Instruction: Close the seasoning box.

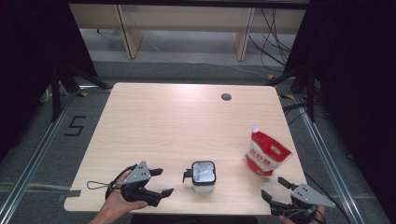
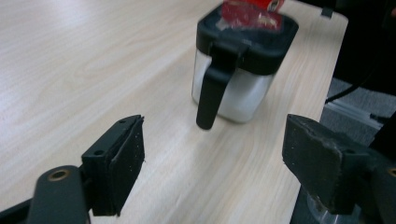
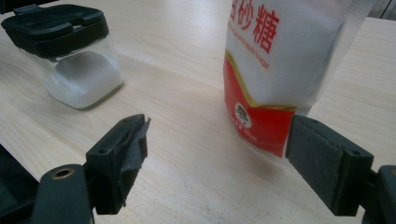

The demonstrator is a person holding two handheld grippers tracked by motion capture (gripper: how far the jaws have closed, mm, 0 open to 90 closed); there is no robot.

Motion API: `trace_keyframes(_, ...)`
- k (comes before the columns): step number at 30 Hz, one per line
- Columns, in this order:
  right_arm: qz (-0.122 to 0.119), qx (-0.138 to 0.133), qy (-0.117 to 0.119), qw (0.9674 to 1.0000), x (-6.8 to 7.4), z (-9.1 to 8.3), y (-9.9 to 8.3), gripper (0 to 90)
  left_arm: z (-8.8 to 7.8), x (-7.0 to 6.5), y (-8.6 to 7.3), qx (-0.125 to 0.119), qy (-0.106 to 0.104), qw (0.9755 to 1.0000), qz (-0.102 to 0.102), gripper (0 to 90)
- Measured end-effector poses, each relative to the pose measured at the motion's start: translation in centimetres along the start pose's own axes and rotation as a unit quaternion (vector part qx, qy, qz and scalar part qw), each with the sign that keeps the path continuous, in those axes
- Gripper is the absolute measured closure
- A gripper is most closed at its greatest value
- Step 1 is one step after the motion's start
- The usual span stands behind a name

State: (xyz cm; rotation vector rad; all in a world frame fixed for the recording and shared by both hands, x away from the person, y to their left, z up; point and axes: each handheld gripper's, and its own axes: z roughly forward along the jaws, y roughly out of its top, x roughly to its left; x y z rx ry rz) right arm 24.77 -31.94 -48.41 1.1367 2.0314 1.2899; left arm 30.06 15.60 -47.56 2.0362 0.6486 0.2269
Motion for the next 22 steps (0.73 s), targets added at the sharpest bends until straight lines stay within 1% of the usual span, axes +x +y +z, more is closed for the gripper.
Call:
trace_keyframes(1,0.002,0.001,0.0,1.0,0.0,0.0,0.0,20.8,0.2,-0.1,-0.3,0.003,-0.002,1.0,0.002,17.7)
trace_keyframes(2,0.001,0.002,0.0,1.0,0.0,0.0,0.0,20.1,0.2,-0.3,-0.5,0.005,0.0,1.0,-0.005,17.7)
trace_keyframes(3,0.001,0.002,-0.001,1.0,0.0,0.0,0.0,19.4,0.3,-0.3,-0.6,0.002,-0.005,1.0,-0.005,17.7)
trace_keyframes(4,0.002,0.002,-0.001,1.0,0.0,0.0,0.0,19.1,0.3,-0.3,-0.7,0.006,-0.007,1.0,0.001,17.7)
trace_keyframes(5,-0.005,0.003,-0.007,1.0,-0.1,0.0,-0.1,18.8,0.3,-0.4,-0.8,0.009,-0.006,0.9999,0.005,17.7)
trace_keyframes(6,-0.005,0.006,-0.007,0.9999,-0.1,0.0,-0.1,18.5,0.4,-0.4,-1.0,0.014,-0.004,0.9999,0.003,17.7)
trace_keyframes(7,0.001,0.006,0.001,1.0,0.0,0.1,-0.1,17.8,0.4,-0.4,-1.1,0.018,-0.003,0.9998,0.007,17.7)
trace_keyframes(8,0.001,0.006,0.001,1.0,0.0,0.1,-0.1,17.8,0.4,-0.4,-1.1,0.018,-0.003,0.9998,0.007,17.7)
trace_keyframes(9,0.006,0.013,0.0,0.9999,0.0,0.1,-0.1,16.8,0.5,-0.5,-1.4,0.019,0.001,0.9998,-0.001,17.7)
trace_keyframes(10,0.006,0.013,0.0,0.9999,0.0,0.1,-0.1,16.8,0.5,-0.5,-1.4,0.019,0.001,0.9998,-0.001,17.7)
trace_keyframes(11,0.009,0.024,-0.002,0.9997,0.1,0.2,-0.2,16.3,0.6,-0.4,-1.7,0.026,0.002,0.9997,0.0,17.7)
trace_keyframes(12,0.017,0.024,0.0,0.9996,0.3,0.2,-0.2,16.1,0.6,-0.4,-1.8,0.029,0.001,0.9996,0.004,17.7)
trace_keyframes(13,0.006,0.024,-0.001,0.9997,0.0,0.2,-0.3,16.1,0.7,-0.3,-1.9,0.034,0.006,0.9994,0.008,17.7)
trace_keyframes(14,0.005,0.025,-0.001,0.9997,0.0,0.2,-0.3,16.0,0.7,-0.1,-1.9,0.037,0.006,0.9991,0.019,17.7)
trace_keyframes(15,-0.003,0.024,0.001,0.9997,-0.1,0.3,-0.3,16.0,0.7,-0.3,-2.0,0.037,0.007,0.9993,0.0,17.7)
trace_keyframes(16,-0.01,0.021,-0.001,0.9997,-0.1,0.3,-0.3,15.9,0.7,-0.3,-2.0,0.034,0.008,0.9994,-0.003,17.7)
trace_keyframes(17,-0.005,0.023,-0.001,0.9997,-0.1,0.3,-0.3,15.9,0.6,-0.2,-2.0,0.036,0.008,0.9993,0.0,17.7)
trace_keyframes(18,0.005,0.028,0.004,0.9996,0.0,0.4,-0.3,16.0,0.6,-0.2,-2.0,0.036,0.008,0.9993,0.0,17.7)
trace_keyframes(19,-0.006,0.028,-0.009,0.9996,-0.2,0.3,-0.3,16.0,0.6,-0.1,-2.0,0.035,0.008,0.9993,0.007,17.7)
trace_keyframes(22,-0.005,0.028,-0.009,0.9995,-0.2,0.3,-0.3,16.0,0.6,-0.1,-2.0,0.037,0.009,0.9993,0.008,17.7)
